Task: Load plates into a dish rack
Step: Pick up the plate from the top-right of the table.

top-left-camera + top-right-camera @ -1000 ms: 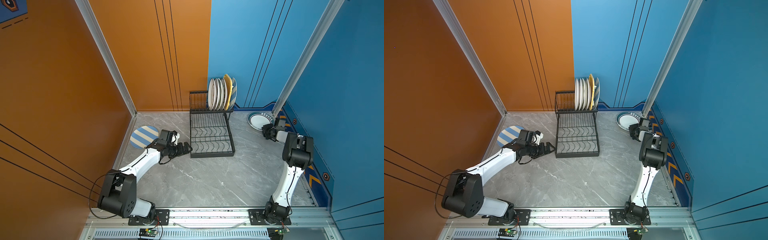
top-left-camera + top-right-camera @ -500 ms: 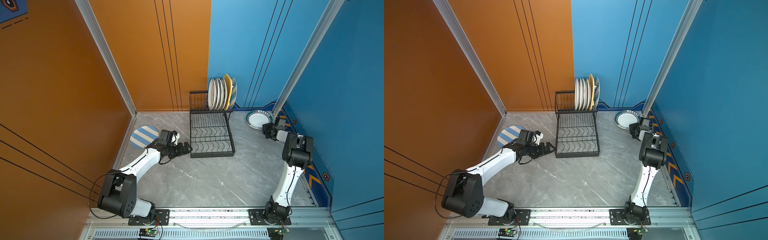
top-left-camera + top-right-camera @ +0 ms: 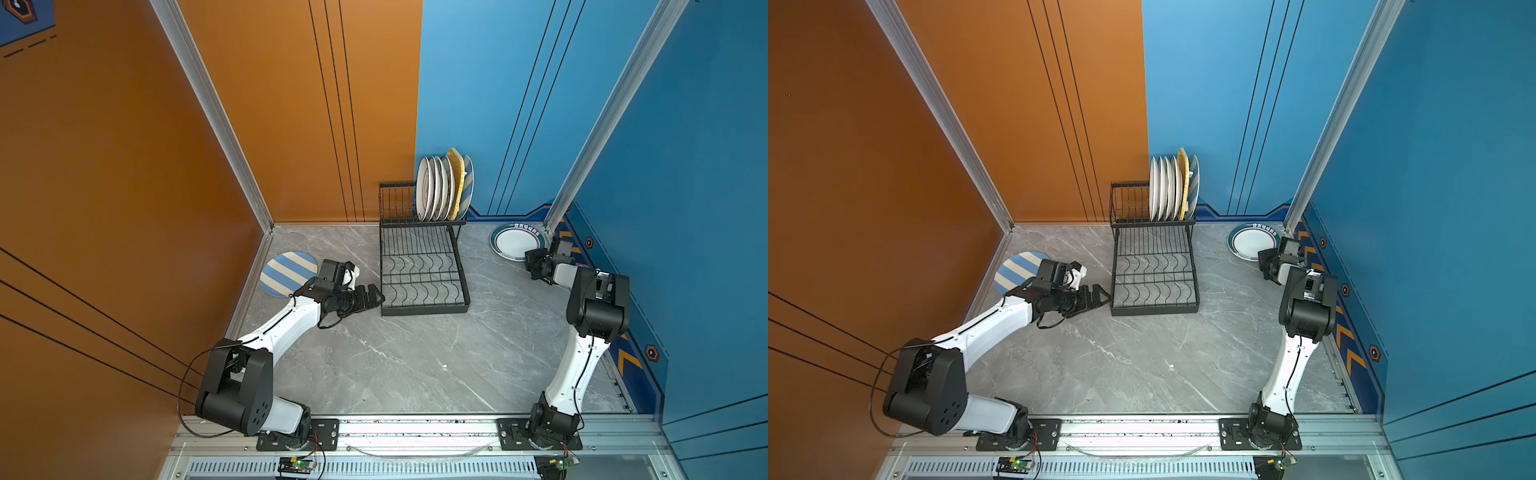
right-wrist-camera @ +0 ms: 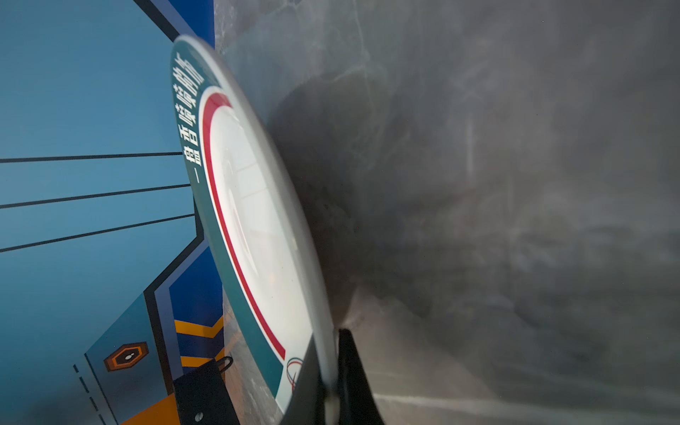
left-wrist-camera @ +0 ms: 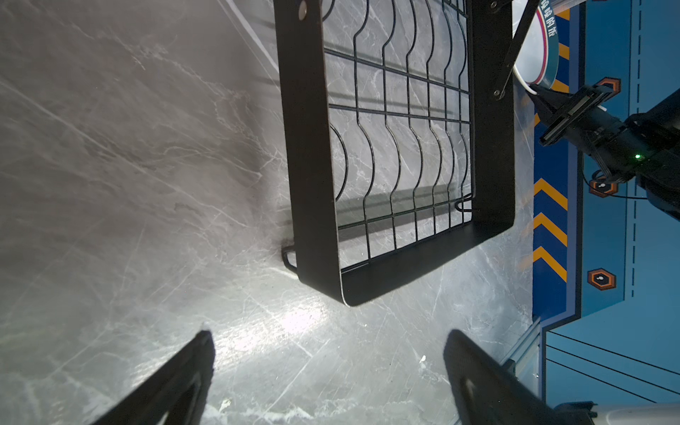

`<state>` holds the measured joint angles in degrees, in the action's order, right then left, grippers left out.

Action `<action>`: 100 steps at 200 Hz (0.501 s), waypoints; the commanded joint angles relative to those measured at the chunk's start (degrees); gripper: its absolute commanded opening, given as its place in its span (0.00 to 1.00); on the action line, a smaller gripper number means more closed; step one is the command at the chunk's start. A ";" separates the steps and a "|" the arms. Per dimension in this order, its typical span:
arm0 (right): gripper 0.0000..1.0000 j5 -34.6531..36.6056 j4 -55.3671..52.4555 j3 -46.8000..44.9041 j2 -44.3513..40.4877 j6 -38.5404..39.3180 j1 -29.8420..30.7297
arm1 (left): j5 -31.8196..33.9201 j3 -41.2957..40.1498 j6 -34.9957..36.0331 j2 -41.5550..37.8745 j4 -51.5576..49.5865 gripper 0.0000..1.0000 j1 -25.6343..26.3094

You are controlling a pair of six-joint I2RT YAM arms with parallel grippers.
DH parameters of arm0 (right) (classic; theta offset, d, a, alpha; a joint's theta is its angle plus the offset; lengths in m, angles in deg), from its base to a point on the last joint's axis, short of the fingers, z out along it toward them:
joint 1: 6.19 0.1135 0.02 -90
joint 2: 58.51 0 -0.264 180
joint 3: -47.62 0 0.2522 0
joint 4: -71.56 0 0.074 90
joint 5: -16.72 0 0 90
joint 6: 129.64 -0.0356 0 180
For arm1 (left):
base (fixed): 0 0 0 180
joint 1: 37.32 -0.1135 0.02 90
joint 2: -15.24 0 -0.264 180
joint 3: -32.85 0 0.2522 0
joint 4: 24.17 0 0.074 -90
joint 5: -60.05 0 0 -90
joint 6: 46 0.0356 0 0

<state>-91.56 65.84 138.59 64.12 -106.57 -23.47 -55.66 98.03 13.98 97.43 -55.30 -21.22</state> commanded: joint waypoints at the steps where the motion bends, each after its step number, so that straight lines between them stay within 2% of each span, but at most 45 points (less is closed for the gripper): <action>1: 0.00 -1.24 -0.30 -2.58 -5.69 0.65 -0.12 | -0.85 1.05 0.72 0.49 0.65 0.98 -0.16; 100: 0.00 -6.42 -2.51 -16.20 -22.82 2.67 -0.02 | -4.69 2.30 2.02 1.37 1.06 0.98 -0.38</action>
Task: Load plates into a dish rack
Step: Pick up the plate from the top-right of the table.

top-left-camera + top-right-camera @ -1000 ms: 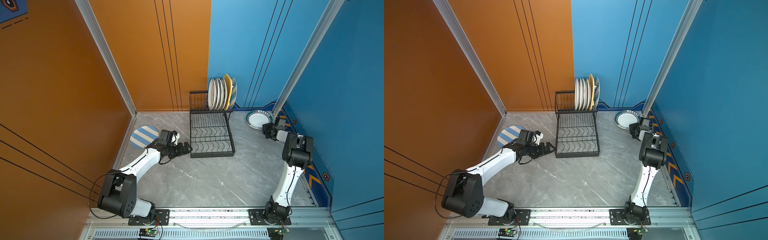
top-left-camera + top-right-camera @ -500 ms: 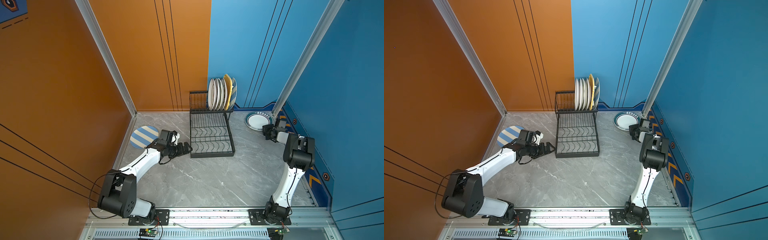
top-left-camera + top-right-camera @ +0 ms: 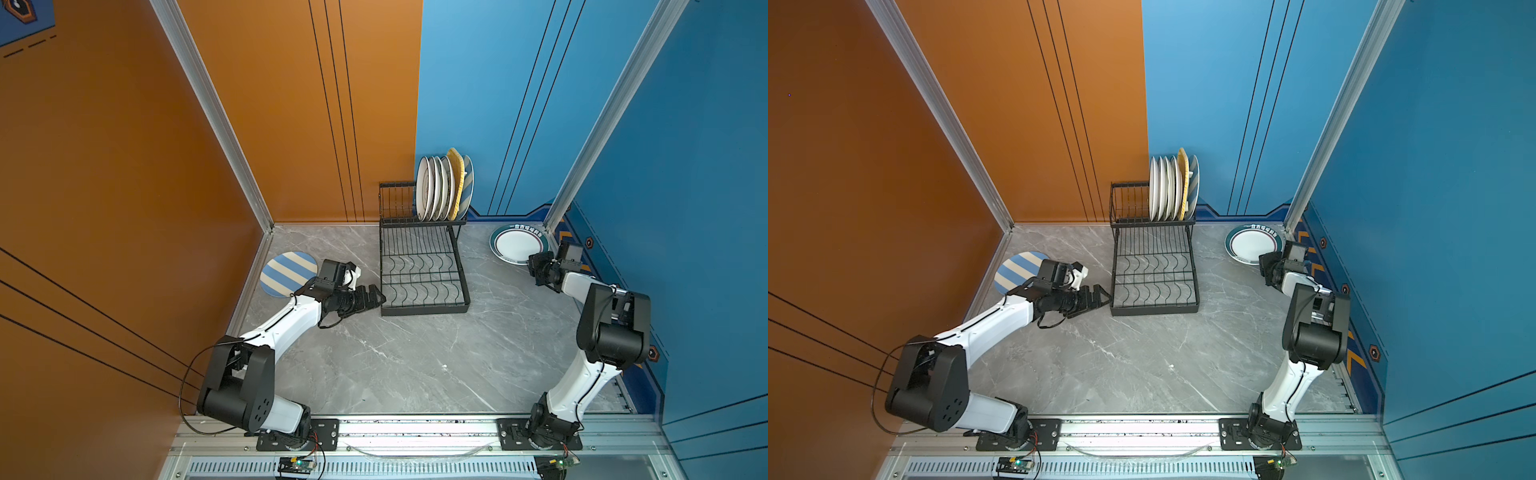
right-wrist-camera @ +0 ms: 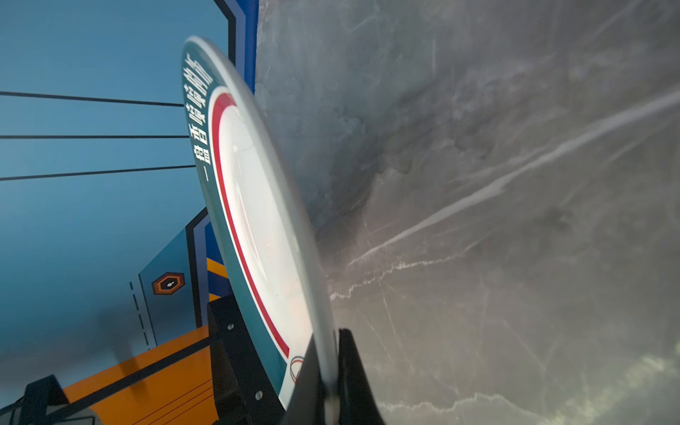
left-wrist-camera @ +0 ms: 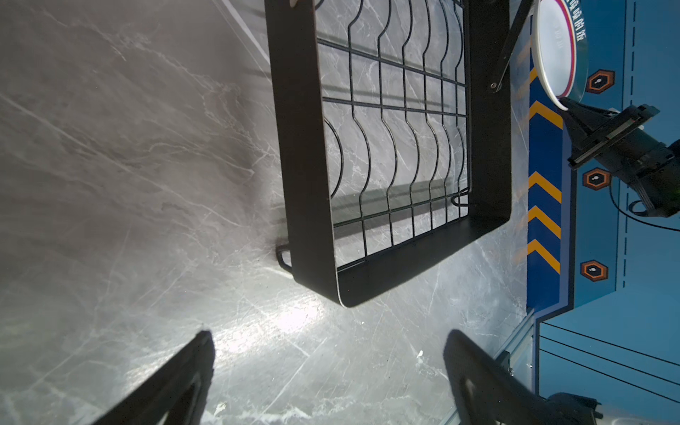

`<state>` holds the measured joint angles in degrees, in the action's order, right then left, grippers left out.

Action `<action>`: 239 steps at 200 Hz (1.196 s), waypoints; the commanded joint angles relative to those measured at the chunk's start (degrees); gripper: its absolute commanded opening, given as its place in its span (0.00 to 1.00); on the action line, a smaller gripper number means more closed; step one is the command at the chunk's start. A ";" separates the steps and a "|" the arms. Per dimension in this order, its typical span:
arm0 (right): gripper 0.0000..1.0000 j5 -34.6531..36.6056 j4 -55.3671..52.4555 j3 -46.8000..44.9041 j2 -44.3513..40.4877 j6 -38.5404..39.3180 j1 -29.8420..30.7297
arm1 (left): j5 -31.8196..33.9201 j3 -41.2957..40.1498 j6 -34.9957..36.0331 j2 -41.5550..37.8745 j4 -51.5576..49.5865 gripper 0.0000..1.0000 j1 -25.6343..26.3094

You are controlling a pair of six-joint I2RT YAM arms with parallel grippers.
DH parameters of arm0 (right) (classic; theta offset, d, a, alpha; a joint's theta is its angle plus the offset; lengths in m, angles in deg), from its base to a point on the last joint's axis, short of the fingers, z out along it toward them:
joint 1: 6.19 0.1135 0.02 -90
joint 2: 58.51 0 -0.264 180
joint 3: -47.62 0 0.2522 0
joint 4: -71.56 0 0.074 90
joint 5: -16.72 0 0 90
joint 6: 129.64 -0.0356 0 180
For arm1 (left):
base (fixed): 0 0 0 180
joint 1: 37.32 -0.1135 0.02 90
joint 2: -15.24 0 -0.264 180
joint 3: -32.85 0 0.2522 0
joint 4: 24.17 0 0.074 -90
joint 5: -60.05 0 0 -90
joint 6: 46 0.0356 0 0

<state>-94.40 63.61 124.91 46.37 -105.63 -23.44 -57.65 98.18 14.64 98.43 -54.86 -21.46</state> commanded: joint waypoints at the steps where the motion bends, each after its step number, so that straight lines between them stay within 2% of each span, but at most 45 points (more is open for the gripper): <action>1: 0.00 -3.71 -0.32 -2.66 -5.27 1.74 0.00 | -2.75 2.18 1.35 0.37 0.65 0.98 -0.13; 35: 0.00 -6.91 -4.75 -6.57 -12.82 4.24 0.07 | -4.59 2.38 1.88 -0.14 0.67 0.98 0.13; 122: 0.00 -11.38 -23.85 -14.74 -33.45 13.02 2.40 | -9.04 3.95 2.23 -0.86 1.75 0.98 2.09; 183: 0.00 -12.59 -29.04 -18.61 -43.00 14.50 10.37 | -13.48 5.18 0.40 0.03 5.65 0.98 4.13; 239: 0.00 -12.27 -27.32 -17.80 -43.42 16.64 23.13 | -17.56 5.64 -3.67 1.51 12.89 1.00 5.47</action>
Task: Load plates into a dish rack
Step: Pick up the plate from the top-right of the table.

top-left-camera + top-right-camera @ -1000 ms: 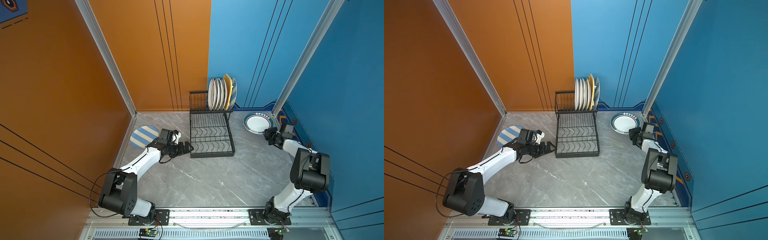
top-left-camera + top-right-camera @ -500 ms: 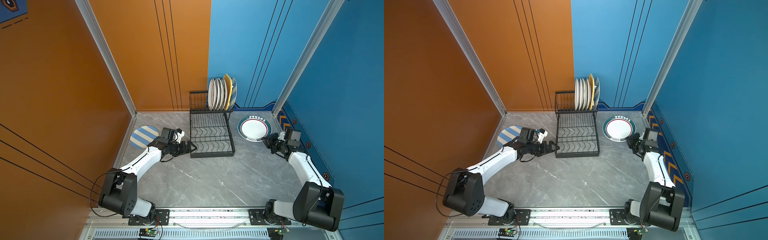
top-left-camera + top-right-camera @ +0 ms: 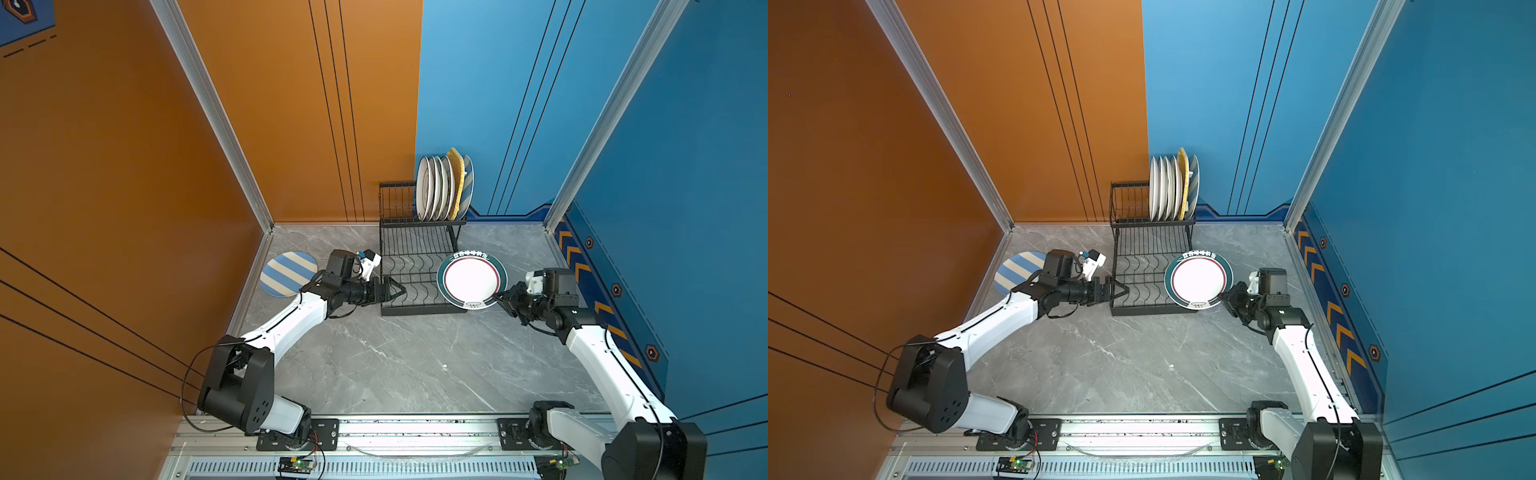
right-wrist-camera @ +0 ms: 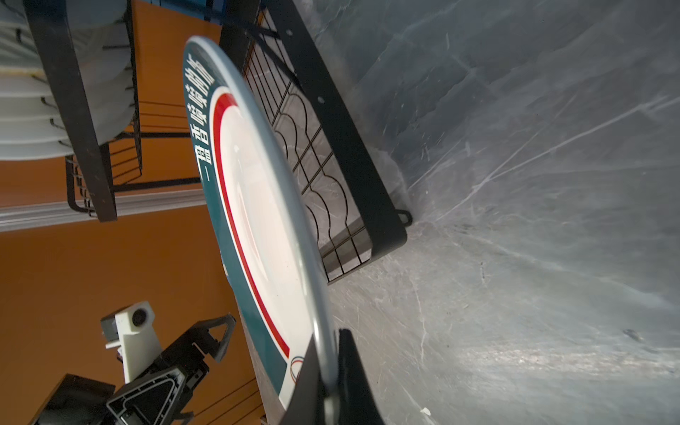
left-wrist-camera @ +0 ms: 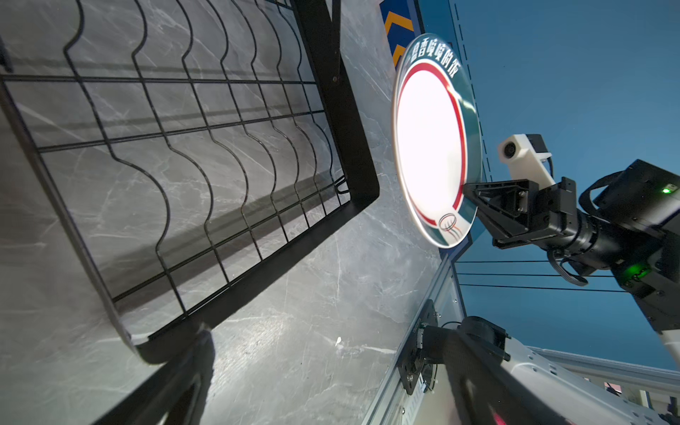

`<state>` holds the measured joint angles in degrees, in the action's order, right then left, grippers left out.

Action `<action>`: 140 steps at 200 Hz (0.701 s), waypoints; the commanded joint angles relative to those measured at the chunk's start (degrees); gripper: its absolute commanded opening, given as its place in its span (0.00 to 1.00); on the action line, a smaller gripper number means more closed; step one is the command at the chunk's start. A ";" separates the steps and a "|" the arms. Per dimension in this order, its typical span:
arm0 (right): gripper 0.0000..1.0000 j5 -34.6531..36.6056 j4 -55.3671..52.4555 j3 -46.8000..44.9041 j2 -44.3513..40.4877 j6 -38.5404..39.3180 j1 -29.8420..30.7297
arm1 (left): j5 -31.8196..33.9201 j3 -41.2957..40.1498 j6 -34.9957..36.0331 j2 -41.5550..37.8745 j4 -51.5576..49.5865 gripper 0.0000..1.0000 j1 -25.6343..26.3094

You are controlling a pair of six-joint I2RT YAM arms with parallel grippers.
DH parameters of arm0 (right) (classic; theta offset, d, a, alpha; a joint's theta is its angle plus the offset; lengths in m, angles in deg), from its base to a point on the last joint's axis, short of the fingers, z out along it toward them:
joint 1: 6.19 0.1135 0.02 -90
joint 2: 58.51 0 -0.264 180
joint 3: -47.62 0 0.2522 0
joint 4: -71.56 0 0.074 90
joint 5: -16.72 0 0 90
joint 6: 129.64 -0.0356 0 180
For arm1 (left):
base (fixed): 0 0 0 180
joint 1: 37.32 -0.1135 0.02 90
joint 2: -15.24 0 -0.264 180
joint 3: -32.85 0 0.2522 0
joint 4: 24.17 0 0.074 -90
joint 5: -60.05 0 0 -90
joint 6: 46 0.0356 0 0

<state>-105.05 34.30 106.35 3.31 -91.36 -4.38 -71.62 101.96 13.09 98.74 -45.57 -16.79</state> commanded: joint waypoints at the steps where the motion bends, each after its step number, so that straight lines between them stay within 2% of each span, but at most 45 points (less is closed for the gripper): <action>1: 0.00 -1.58 2.03 0.75 -0.33 2.39 4.34 | -3.68 1.86 -2.17 1.21 3.68 1.00 0.81; 53: 0.00 -2.99 6.67 3.60 2.74 3.47 12.89 | -5.87 0.79 -6.63 2.36 8.89 0.87 0.91; 57: 0.00 -3.16 7.04 3.83 3.06 3.47 13.36 | -5.92 0.69 -6.82 2.45 9.05 0.83 0.91; 68: 0.00 -3.63 7.64 4.52 3.92 3.65 14.63 | -5.81 0.40 -7.22 2.44 9.63 0.80 0.87; 111: 0.00 -5.10 9.70 6.74 6.84 4.09 18.08 | -5.31 -0.20 -7.75 1.97 10.21 0.72 0.39; 140: 0.00 -6.31 10.11 8.58 9.20 4.78 19.36 | -5.18 -0.57 -8.36 1.47 10.97 0.62 0.14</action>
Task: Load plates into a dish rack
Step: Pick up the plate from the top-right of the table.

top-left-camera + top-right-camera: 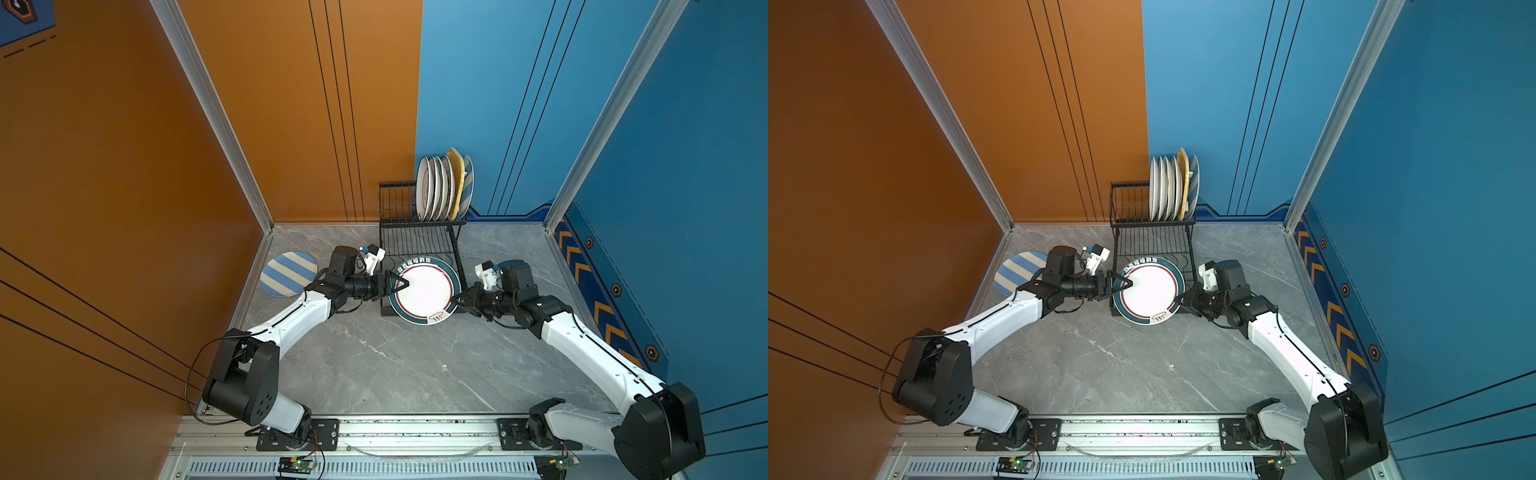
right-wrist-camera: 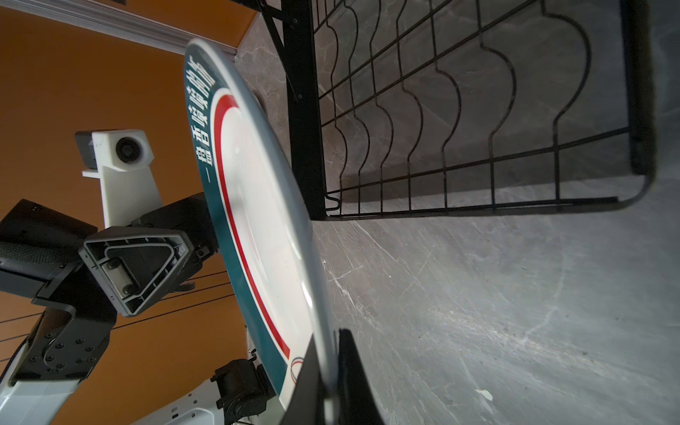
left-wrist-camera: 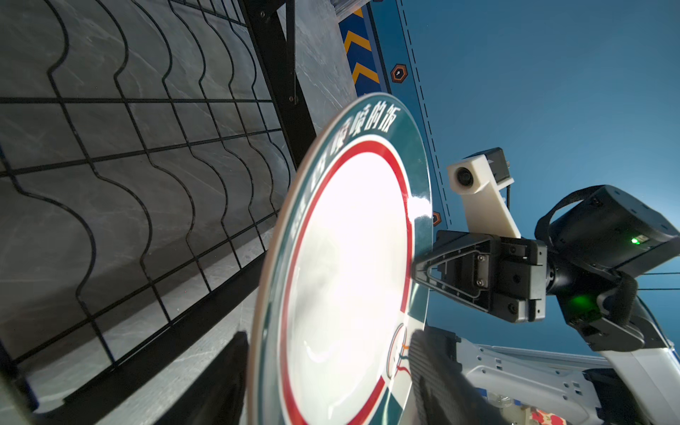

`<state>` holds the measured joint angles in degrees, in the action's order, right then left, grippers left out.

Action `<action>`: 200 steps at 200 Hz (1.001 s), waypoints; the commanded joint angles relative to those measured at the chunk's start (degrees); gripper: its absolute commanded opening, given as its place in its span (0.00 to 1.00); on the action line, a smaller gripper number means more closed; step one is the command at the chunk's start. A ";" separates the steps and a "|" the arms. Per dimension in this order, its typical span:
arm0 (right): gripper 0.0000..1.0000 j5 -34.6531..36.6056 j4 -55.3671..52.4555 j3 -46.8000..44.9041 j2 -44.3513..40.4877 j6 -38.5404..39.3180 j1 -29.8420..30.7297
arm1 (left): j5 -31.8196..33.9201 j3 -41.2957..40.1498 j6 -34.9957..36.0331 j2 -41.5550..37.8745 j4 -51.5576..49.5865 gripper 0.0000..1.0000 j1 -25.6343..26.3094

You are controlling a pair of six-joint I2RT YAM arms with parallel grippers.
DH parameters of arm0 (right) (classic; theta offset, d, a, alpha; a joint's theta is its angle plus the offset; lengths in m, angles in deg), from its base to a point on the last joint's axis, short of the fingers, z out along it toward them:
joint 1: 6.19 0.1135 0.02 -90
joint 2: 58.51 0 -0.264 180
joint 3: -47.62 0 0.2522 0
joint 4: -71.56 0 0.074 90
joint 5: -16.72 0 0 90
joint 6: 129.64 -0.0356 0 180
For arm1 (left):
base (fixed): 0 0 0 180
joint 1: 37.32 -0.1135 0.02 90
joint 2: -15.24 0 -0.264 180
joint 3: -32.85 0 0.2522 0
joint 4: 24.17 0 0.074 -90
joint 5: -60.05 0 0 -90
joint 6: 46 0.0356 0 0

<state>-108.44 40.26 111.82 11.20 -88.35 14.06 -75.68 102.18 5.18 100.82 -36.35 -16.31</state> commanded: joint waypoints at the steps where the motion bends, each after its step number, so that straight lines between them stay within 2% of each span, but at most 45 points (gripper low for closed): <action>1: 0.00 -2.91 4.16 3.15 1.39 1.77 0.92 | -1.11 -0.85 -0.45 -0.60 1.79 0.62 -0.35; 49: 0.00 -5.30 5.03 4.98 3.81 3.09 1.20 | -1.41 -2.80 -2.36 -1.69 4.11 0.27 -0.97; 84: 0.13 -7.67 6.75 6.31 5.22 3.70 1.02 | -2.36 -3.79 -4.33 -1.91 6.13 0.00 -1.33; 110: 0.24 -9.15 9.33 7.19 6.39 3.64 0.59 | -4.18 -4.49 -6.53 -1.83 9.09 0.00 -1.49; 134: 0.29 -10.73 13.76 7.91 8.11 2.47 0.57 | -5.82 -4.50 -7.43 -1.56 10.04 0.00 -1.43; 200: 0.31 -12.82 23.42 10.32 13.70 -1.56 1.28 | -8.13 -4.94 -9.07 -1.60 11.41 0.00 -1.42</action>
<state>-118.21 54.25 118.79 24.16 -87.62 14.43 -79.12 98.49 -4.05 99.55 -25.57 -18.36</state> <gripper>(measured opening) 0.311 0.103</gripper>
